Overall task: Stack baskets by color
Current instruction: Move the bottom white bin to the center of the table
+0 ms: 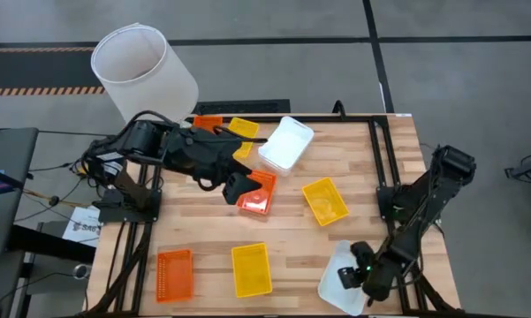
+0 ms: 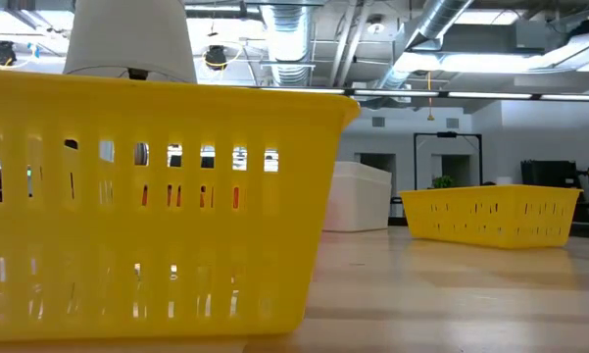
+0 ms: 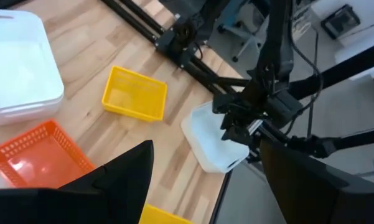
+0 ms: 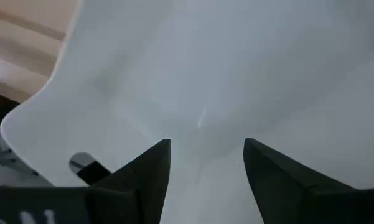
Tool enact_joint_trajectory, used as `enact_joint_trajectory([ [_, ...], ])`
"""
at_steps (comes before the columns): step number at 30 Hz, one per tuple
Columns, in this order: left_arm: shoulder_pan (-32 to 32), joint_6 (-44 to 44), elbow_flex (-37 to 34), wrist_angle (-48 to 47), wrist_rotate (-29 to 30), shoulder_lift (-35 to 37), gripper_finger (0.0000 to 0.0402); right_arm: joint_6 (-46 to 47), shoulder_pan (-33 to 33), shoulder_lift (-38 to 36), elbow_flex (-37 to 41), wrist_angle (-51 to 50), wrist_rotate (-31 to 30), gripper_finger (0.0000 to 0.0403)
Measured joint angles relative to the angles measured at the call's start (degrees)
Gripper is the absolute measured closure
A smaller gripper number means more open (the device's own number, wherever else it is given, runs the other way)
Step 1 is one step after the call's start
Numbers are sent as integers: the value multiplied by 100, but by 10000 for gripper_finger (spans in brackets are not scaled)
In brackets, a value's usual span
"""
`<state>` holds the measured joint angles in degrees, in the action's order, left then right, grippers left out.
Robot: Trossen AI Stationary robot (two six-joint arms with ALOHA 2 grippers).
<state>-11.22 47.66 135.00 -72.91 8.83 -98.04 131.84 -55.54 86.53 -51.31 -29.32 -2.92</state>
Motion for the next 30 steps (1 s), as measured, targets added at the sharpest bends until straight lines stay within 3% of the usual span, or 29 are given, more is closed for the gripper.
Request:
enact_joint_trajectory([
  [7, 2, -218, 0, -217, -66, 59, 121, -27, 127, 46, -1137, -1417, 52, 178],
  [15, 2, -460, 0, -273, -66, 66, 121, 32, 84, 353, -2234, -3539, 1197, 178],
  [30, 4, -500, 0, -272, -68, 64, 121, 332, 285, 1809, -2241, -3091, 1605, 178],
])
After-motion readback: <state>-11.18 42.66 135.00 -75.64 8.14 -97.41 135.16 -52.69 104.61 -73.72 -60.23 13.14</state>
